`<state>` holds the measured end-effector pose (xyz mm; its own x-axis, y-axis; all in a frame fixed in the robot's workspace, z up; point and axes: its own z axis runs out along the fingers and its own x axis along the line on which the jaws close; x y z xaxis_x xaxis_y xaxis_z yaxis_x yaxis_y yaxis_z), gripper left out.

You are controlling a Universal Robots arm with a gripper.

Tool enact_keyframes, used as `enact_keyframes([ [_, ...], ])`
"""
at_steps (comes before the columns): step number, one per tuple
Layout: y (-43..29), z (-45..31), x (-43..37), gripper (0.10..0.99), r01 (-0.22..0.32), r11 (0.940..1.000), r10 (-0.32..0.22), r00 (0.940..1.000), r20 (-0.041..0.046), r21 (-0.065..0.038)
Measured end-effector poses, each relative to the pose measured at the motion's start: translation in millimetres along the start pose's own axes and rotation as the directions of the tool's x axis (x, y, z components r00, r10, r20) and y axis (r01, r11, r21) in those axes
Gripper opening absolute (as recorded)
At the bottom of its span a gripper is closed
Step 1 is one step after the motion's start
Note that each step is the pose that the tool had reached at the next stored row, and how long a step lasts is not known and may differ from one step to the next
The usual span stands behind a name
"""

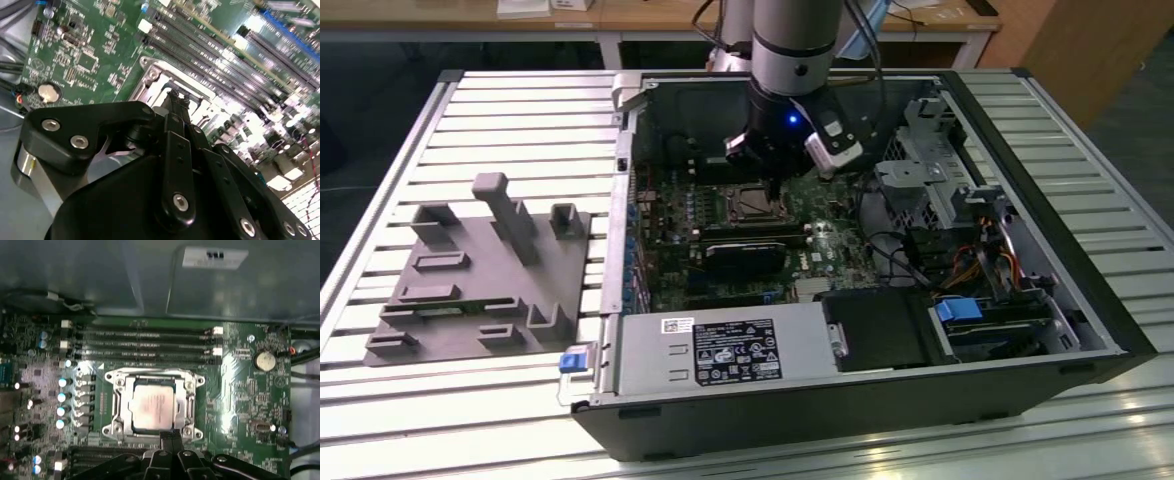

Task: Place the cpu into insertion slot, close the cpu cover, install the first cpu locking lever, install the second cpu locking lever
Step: 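Install the second cpu locking lever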

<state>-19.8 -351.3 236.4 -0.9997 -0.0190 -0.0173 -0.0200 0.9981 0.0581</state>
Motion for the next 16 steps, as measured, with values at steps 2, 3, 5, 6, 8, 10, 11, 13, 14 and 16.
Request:
enact_keyframes([
  [2, -4.5, -0.1, 0.1, 0.106, 0.0, 1.0, 0.0, 1.0, -0.0002, 0.0],
  [3, -6.3, -0.1, 0.1, 0.106, 0.0, 1.0, 0.0, 1.0, -0.0004, 0.0],
  [5, -10.3, 0.0, 0.2, 0.106, 0.0, 1.0, 0.0, 1.0, -0.0007, 0.0],
  [6, -12.2, 0.1, 0.2, 0.106, 0.0, 1.0, 0.0, 1.0, -0.0008, 0.0],
  [8, -15.5, 0.2, 0.3, 0.106, 0.0, 1.0, 0.0, 1.0, -0.0009, 0.0],
  [10, -17.8, 0.4, 0.5, 0.106, 0.0, 1.0, 0.0, 1.0, -0.0009, 0.0],
  [11, -18.3, 0.5, 1.2, 0.106, 0.0, 1.0, 0.0, 1.0, -0.0009, 0.0],
  [13, -18.5, 0.8, 4.8, 0.106, 0.0, 1.0, 0.0, 1.0, -0.0008, 0.0],
  [14, -18.6, 0.8, 7.5, 0.106, 0.0, 1.0, 0.0, 1.0, -0.0009, 0.0],
  [16, -18.7, 0.9, 12.9, 0.106, 0.0, 1.0, 0.0, 1.0, -0.0009, -0.001],
])
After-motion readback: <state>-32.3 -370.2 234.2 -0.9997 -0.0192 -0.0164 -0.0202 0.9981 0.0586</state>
